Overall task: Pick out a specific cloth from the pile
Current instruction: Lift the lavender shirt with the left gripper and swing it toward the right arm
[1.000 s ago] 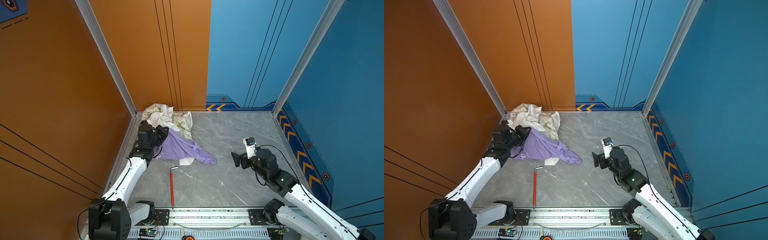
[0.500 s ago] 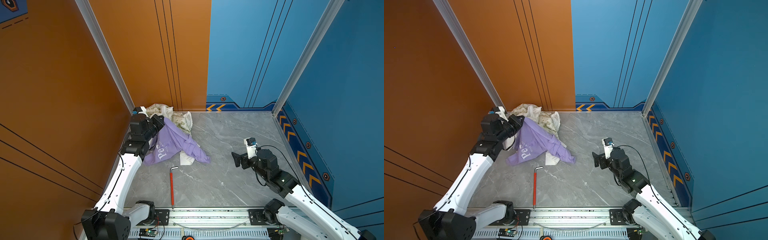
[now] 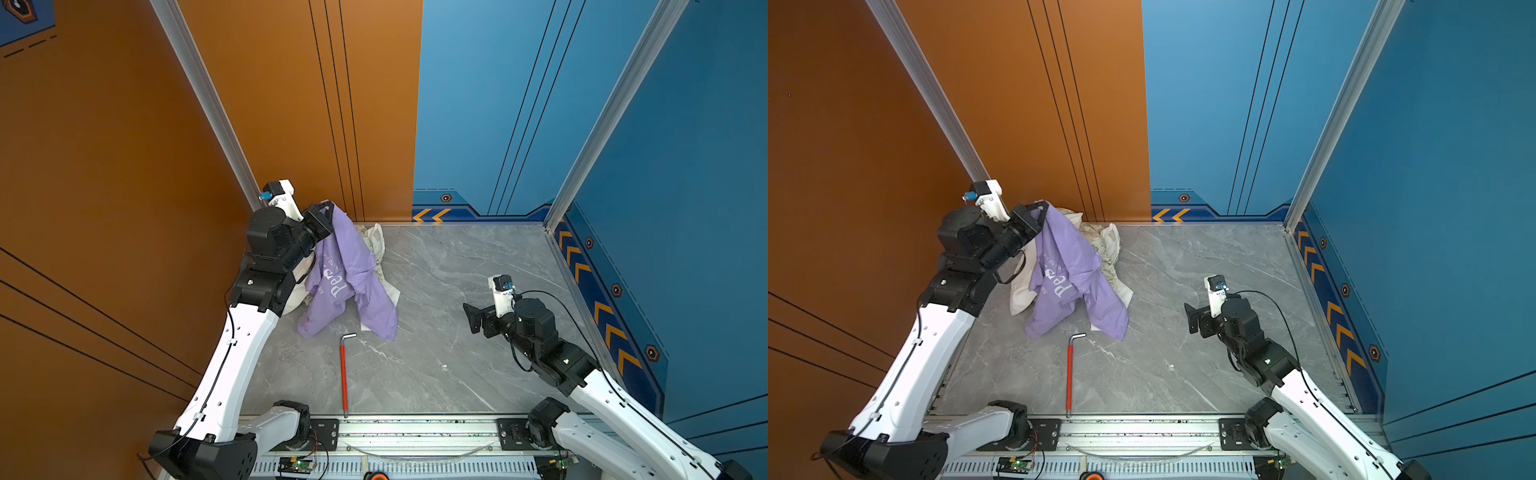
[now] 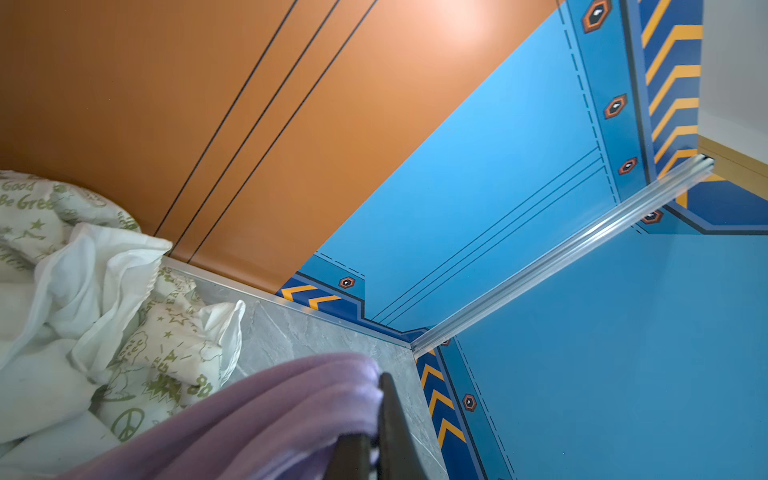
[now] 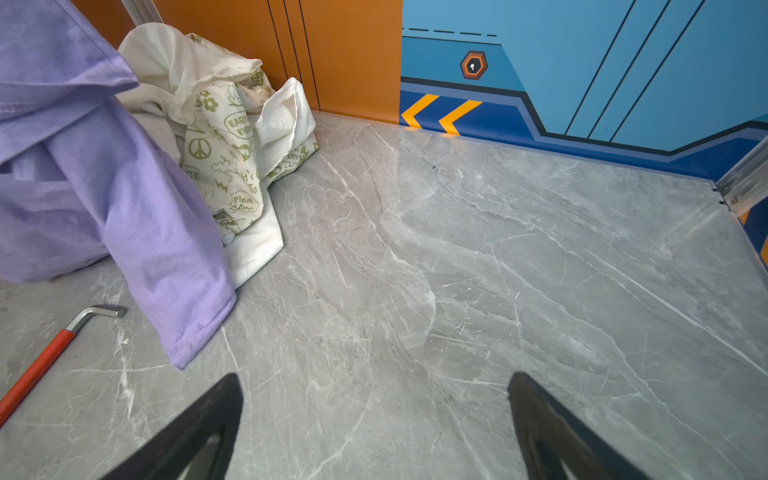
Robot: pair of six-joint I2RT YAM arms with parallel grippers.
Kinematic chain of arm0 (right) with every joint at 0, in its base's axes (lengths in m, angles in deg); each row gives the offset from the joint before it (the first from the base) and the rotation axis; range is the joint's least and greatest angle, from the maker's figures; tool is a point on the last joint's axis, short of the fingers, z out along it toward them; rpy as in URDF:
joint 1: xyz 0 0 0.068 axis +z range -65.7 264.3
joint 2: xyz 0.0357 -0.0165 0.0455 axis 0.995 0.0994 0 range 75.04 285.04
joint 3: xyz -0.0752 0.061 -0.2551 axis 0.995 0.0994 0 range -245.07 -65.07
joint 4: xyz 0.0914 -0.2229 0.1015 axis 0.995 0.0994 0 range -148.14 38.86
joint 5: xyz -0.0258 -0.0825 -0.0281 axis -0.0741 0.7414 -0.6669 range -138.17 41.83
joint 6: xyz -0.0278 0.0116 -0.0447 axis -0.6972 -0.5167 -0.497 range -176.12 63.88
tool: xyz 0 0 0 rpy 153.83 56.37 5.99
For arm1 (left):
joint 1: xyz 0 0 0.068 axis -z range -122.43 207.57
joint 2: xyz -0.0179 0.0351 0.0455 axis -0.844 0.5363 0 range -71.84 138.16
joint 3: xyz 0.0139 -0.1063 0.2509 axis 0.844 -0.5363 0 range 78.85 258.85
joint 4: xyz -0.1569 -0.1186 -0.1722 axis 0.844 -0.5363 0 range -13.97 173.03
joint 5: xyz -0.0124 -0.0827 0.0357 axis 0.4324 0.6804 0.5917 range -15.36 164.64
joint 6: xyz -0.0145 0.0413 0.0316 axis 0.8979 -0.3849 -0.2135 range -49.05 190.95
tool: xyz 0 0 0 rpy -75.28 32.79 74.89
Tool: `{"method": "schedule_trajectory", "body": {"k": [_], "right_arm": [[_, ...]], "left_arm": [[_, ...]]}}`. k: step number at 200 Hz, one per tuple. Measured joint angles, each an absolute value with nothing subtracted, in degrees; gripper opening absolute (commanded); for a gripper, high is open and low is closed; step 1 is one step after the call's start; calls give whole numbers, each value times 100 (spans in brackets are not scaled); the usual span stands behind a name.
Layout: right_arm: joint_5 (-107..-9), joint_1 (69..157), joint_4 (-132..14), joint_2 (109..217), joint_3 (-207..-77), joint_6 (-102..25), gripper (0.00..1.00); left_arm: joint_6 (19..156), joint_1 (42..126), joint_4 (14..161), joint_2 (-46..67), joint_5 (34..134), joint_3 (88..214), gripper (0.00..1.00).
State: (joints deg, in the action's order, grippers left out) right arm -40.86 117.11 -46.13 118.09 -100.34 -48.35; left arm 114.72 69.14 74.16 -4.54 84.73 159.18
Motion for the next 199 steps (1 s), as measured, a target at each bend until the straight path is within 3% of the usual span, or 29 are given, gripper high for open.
{"method": "schedule_trajectory", "body": {"k": [105, 184, 199], "right_arm": [[-3965, 11665, -4658, 11417, -10012, -4787, 100], [-2993, 11497, -4652, 10416, -9970, -4746, 100], [-2783, 11440, -4641, 10174, -9931, -4726, 100]], "left_arm": [[10873, 9008, 7445, 1407, 8311, 17886, 0], [10235, 10171, 6966, 2853, 8293, 19096, 0], [10042, 10245, 6761, 2869, 8267, 18922, 18]]}}
